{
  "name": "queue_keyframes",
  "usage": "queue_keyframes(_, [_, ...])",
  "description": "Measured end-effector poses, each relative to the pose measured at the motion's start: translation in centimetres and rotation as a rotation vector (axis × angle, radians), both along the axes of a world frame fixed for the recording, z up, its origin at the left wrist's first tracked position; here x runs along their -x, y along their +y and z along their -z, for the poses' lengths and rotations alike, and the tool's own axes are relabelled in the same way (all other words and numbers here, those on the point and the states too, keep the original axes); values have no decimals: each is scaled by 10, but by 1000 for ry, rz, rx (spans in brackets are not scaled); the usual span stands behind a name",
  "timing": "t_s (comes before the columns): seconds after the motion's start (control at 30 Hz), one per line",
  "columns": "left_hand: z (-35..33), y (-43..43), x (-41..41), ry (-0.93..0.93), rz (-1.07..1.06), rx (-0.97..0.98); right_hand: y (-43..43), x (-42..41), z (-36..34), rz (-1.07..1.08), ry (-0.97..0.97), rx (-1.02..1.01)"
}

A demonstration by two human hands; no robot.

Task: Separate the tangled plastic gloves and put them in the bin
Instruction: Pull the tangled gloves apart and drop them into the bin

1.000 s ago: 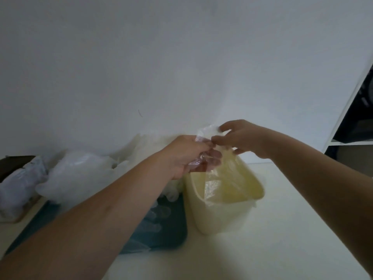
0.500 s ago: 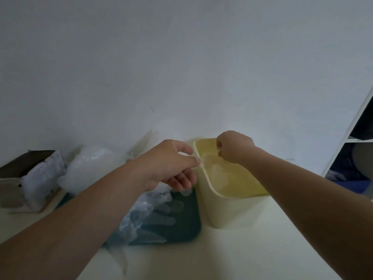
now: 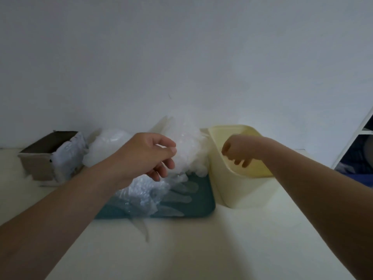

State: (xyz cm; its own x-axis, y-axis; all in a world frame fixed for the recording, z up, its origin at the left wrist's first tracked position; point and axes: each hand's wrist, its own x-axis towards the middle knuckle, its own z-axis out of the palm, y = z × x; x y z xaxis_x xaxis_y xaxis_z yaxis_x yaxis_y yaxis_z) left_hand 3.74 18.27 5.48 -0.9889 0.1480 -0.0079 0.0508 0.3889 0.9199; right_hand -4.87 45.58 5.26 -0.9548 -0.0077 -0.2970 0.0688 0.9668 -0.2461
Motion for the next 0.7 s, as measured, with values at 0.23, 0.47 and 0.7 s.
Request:
queue_keyframes(0.23, [44, -74, -10, 177, -242, 486, -86, -37, -41, -144, 733, 284])
queue_keyframes(0.47, [91, -113, -18, 165, -326, 513, -172, -53, 31, -395, 296, 451])
queue_keyframes(0.7, [102, -114, -4, 215, -301, 304, -189, -28, 76, -313, 281, 505])
